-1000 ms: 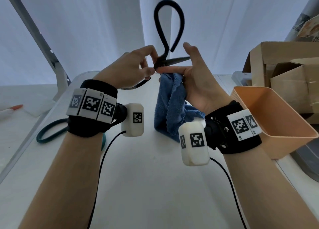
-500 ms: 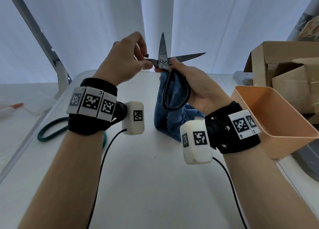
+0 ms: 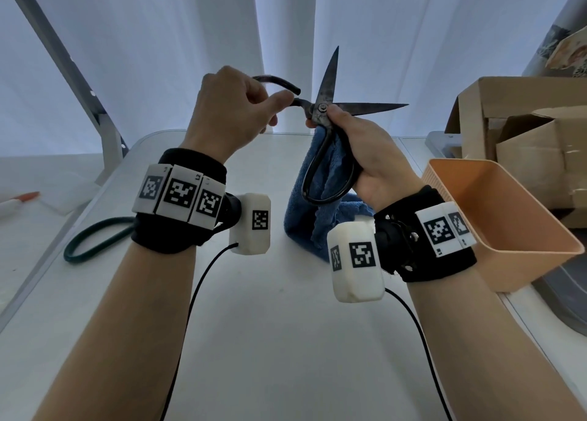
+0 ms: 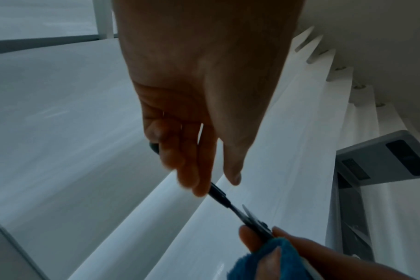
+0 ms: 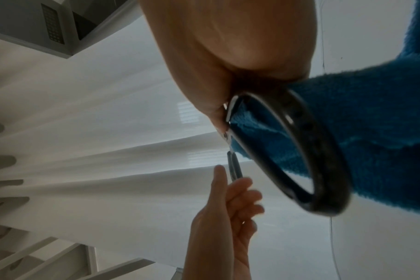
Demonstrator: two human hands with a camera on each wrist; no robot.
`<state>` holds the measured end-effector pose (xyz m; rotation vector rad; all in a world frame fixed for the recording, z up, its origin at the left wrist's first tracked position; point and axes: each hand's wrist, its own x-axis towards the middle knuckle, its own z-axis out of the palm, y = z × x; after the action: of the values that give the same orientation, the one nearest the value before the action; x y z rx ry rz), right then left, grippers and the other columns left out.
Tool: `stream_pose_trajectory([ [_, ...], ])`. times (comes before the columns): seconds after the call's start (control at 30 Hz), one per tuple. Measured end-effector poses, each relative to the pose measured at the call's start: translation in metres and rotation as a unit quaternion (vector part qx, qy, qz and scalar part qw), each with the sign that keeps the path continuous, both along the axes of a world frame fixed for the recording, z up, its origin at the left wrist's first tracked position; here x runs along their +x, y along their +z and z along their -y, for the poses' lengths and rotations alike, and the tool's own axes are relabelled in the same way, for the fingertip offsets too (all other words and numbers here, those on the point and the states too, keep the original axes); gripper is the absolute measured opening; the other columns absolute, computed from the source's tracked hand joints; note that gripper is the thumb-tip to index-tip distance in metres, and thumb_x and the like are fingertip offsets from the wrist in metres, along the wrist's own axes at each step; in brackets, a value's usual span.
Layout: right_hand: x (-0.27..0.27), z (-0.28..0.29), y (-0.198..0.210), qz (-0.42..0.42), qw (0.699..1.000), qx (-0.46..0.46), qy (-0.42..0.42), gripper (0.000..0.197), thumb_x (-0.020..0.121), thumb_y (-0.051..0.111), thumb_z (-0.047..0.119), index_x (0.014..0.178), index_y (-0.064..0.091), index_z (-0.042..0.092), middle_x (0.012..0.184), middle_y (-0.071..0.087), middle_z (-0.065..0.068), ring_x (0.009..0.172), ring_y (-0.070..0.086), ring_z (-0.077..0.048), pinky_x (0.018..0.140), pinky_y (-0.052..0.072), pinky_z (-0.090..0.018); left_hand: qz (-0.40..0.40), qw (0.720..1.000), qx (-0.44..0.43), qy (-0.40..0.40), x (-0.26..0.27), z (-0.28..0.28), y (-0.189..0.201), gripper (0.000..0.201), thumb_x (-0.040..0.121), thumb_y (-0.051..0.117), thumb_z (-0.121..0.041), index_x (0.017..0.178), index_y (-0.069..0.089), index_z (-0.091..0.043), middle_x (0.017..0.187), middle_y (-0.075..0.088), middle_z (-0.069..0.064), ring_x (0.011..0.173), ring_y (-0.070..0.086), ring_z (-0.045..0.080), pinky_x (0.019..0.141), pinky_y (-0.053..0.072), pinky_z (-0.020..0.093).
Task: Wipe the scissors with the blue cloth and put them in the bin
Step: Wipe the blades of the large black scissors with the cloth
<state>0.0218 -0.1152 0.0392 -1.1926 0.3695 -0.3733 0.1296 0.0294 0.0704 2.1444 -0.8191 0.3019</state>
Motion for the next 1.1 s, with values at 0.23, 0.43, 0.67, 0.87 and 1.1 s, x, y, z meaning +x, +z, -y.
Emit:
stream_pose_trajectory([
  [0.23,0.003,-0.006,-0.001,0.035,0.999,-0.016,0.015,0.029,0.103,0.052,0.025,0.109,0.070,0.003,0.086,0.073,-0.002,0.076,0.069,-0.010,0.071,0.056,-0.023,-0.168,0.982,-0.002,-0.089,-0.002,0.001,0.001,0.040,0.087,0.067,-0.054,0.102,0.077,-0.018,0.090,0.077,-0.005,0.080,0.072,0.006,0.073,0.057,0.021],
  [0.43,0.002,-0.011,0.002,0.052,0.996,-0.059,0.047,0.027,0.104,0.049,0.025,0.113,0.070,0.009,0.088,0.072,0.004,0.071,0.065,-0.001,0.065,0.051,-0.017,-0.260,0.946,-0.129,-0.146,-0.005,0.004,0.001,0.029,0.088,0.073,-0.035,0.108,0.076,-0.014,0.098,0.075,-0.001,0.081,0.062,0.005,0.079,0.050,0.022],
  [0.67,0.002,-0.012,0.005,0.065,0.992,-0.064,0.086,0.023,0.101,0.050,0.015,0.111,0.067,0.004,0.101,0.069,-0.009,0.088,0.063,-0.016,0.080,0.050,-0.028,-0.311,0.905,-0.230,-0.178,-0.011,0.012,0.000,0.029,0.093,0.067,-0.014,0.116,0.066,0.004,0.100,0.070,0.007,0.084,0.065,0.011,0.076,0.054,0.022],
  [0.87,0.004,-0.004,0.001,0.038,0.999,-0.028,0.026,0.020,0.093,0.053,-0.001,0.111,0.061,0.004,0.086,0.066,-0.005,0.072,0.058,-0.014,0.074,0.049,-0.029,-0.297,0.904,-0.261,-0.163,-0.011,0.011,0.004,0.004,0.098,0.058,-0.007,0.099,0.061,-0.005,0.085,0.067,0.004,0.074,0.065,0.013,0.076,0.056,0.027],
  [1.1,0.002,0.016,-0.006,0.035,0.994,0.053,-0.090,0.022,0.093,0.053,-0.003,0.113,0.063,0.000,0.088,0.068,-0.010,0.073,0.066,-0.018,0.065,0.054,-0.027,-0.286,0.921,-0.233,-0.123,0.000,-0.005,0.013,0.014,0.099,0.057,-0.012,0.112,0.063,-0.013,0.080,0.071,-0.007,0.076,0.067,0.007,0.070,0.052,0.024],
])
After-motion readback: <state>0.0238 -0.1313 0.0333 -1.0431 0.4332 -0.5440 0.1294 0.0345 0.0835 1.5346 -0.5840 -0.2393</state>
